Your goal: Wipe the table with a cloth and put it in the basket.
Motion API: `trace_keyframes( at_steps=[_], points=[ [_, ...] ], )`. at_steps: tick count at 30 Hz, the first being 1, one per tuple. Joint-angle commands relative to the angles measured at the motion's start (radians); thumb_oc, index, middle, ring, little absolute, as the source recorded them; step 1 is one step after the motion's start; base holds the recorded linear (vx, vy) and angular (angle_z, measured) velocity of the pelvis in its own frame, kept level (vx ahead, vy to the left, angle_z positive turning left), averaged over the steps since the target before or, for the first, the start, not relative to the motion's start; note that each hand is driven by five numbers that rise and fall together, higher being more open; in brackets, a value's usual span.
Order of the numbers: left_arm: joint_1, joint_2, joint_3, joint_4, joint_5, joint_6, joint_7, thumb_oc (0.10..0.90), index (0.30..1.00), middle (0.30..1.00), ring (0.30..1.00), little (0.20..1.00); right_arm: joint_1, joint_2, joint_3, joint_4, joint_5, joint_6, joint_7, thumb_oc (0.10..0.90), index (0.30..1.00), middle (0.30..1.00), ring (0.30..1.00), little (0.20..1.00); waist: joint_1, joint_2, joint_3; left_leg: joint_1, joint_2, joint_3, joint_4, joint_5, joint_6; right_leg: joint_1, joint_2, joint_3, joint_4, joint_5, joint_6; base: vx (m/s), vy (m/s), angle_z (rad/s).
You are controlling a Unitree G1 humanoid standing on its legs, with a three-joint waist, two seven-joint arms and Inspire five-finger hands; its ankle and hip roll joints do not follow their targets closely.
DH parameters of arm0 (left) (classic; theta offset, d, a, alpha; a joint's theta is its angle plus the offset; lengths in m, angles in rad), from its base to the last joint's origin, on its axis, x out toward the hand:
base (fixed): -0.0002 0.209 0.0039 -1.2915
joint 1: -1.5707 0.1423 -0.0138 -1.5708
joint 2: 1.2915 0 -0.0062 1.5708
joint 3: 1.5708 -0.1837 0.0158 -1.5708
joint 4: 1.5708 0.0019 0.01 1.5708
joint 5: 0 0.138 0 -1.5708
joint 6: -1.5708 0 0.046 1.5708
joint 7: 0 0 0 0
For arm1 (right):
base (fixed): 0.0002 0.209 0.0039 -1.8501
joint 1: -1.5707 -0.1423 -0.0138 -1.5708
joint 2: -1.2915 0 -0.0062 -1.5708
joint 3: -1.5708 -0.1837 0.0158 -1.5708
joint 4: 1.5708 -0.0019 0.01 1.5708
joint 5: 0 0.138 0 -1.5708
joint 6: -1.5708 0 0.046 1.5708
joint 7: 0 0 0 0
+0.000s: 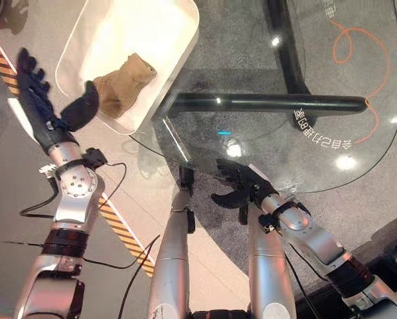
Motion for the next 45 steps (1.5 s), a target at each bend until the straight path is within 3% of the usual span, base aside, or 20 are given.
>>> trace_keyframes(
  at_steps=[1,5,8,13,16,22,26,34,40,45],
  points=[
    [0.085,-0.017,0.037,-0.131,-0.028,-0.036,-0.191,0.800,0.900,0.900,0.900,0.900,0.073,0.036,-0.020,-0.075,-0.056,-0.106,0.034,0.800,0.900,0.900,0.900,0.900,0.017,-0.016,-0.024,0.033,-0.104,0.086,0.089,-0.140,0.079,0.087,0.103,-0.005,-0.196,0.094,0.018,-0.06,-0.123,0.07],
    [0.187,-0.056,-0.015,-0.175,-0.142,-0.028,-0.398,0.800,0.900,0.900,0.900,0.900,0.118,0.031,-0.058,-0.052,-0.073,-0.167,0.063,0.800,0.900,0.900,0.900,0.900,0.026,-0.024,-0.024,0.072,-0.102,0.066,0.069,-0.128,0.077,0.132,0.112,-0.016,-0.209,0.093,0.018,-0.07,-0.117,0.03],
    [0.202,-0.061,-0.028,-0.167,-0.185,-0.020,-0.436,0.800,0.900,0.900,0.900,0.900,0.127,0.029,-0.062,-0.039,-0.071,-0.186,0.062,0.800,0.900,0.900,0.900,0.900,0.027,-0.026,-0.024,0.087,-0.101,0.061,0.061,-0.125,0.076,0.148,0.114,-0.019,-0.214,0.092,0.018,-0.06,-0.091,0.00],
    [0.295,-0.113,-0.103,-0.087,-0.471,0.039,-0.626,0.800,0.900,0.900,0.900,0.900,0.187,0.041,-0.078,0.070,-0.005,-0.300,0.027,0.800,0.900,0.900,0.900,0.900,0.040,-0.035,-0.024,0.196,-0.094,0.029,0.005,-0.101,0.069,0.259,0.119,-0.042,-0.240,0.084,0.016,-0.11,-0.160,0.07],
    [0.307,-0.123,-0.141,-0.036,-0.464,0.050,-0.635,0.800,0.900,0.900,0.900,0.900,0.185,0.056,-0.074,0.136,0.028,-0.325,0.004,0.800,0.900,0.900,0.900,0.900,0.045,-0.039,-0.024,0.241,-0.091,0.019,-0.009,-0.098,0.065,0.308,0.117,-0.053,-0.251,0.079,0.014,-0.11,-0.137,0.02],
    [0.344,-0.149,-0.168,0.113,-0.505,0.131,-0.663,0.800,0.900,0.900,0.900,0.900,0.184,0.114,-0.082,0.349,0.079,-0.367,-0.015,0.800,0.900,0.900,0.900,0.900,0.055,-0.045,-0.024,0.402,-0.084,-0.004,-0.041,-0.105,0.051,0.480,0.114,-0.063,-0.285,0.061,0.006,-0.07,-0.088,0.06],
    [0.355,-0.173,-0.188,0.241,-0.423,0.170,-0.623,0.800,0.900,0.900,0.900,0.900,0.187,0.158,-0.095,0.491,0.081,-0.358,-0.029,0.800,0.900,0.900,0.900,0.900,0.055,-0.052,-0.024,0.514,-0.078,-0.017,-0.070,-0.109,0.045,0.607,0.104,-0.067,-0.333,0.065,0.000,-0.03,-0.042,0.01],
    [0.407,-0.284,-0.191,0.660,-0.264,0.260,-0.652,0.800,0.900,0.900,0.900,0.900,0.216,0.255,-0.136,0.888,0.092,-0.317,-0.012,0.800,0.900,0.900,0.900,0.900,0.056,-0.071,-0.213,0.715,-0.057,-0.021,-0.192,-0.118,0.041,0.837,0.098,-0.065,-0.485,0.072,0.004,0.10,-0.013,0.01],
    [0.402,-0.324,-0.163,0.880,-0.247,0.266,-0.640,0.800,0.900,0.900,0.900,0.900,0.224,0.302,-0.167,1.118,0.021,-0.297,-0.025,0.800,0.900,0.900,0.900,0.900,0.047,-0.075,-0.315,0.786,-0.044,-0.002,-0.201,-0.146,0.051,0.905,0.100,-0.049,-0.509,0.064,0.001,0.11,0.045,-0.06],
    [0.382,-0.329,-0.163,1.013,-0.172,0.307,-0.610,0.800,0.900,0.900,0.900,0.900,0.220,0.329,-0.195,1.247,0.009,-0.258,-0.024,0.800,0.900,0.900,0.900,0.900,0.040,-0.070,-0.377,0.837,-0.034,0.005,-0.225,-0.155,0.058,0.948,0.108,-0.035,-0.523,0.056,0.002,0.09,0.027,-0.02]
  ],
)
